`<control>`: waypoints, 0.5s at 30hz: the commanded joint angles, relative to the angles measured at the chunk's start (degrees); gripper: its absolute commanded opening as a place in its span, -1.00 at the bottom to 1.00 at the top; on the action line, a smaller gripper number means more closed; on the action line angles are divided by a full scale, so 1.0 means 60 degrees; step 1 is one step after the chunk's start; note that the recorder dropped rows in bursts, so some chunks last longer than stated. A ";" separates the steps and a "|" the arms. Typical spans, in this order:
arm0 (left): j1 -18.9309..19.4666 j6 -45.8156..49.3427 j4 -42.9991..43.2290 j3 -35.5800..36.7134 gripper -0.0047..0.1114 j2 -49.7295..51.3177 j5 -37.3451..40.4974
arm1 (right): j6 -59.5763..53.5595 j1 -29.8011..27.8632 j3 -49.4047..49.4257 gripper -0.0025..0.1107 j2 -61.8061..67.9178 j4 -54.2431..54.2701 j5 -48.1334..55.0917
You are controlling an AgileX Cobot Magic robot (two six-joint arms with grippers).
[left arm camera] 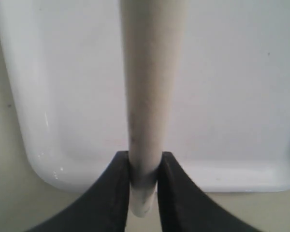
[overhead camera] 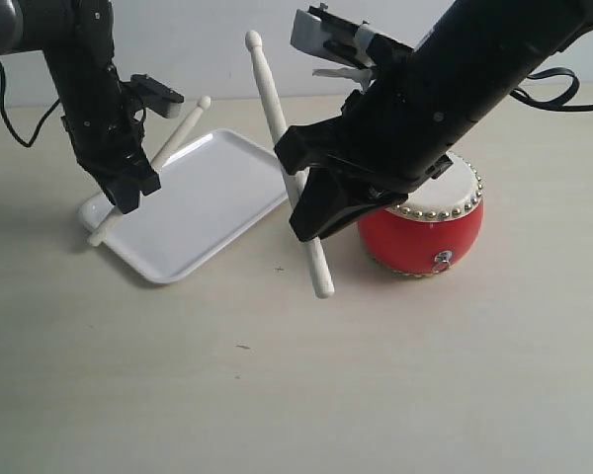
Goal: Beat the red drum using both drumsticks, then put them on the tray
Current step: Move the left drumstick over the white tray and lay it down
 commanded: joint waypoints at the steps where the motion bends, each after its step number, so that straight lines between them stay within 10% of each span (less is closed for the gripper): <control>1: -0.0037 -0.0043 0.0000 -0.0057 -0.92 0.0092 -0.0033 | -0.0108 0.0012 -0.0046 -0.96 -0.0088 0.0002 0.0025; 9: -0.0037 -0.0043 0.0000 -0.0057 -0.90 0.0080 -0.0009 | -0.0207 0.0012 -0.0046 -0.96 -0.0088 -0.0032 0.0001; 15: -0.0037 -0.0043 0.0000 -0.0057 -0.51 0.0080 -0.0033 | -0.0283 0.0012 -0.0046 -0.96 -0.0088 -0.0032 0.0001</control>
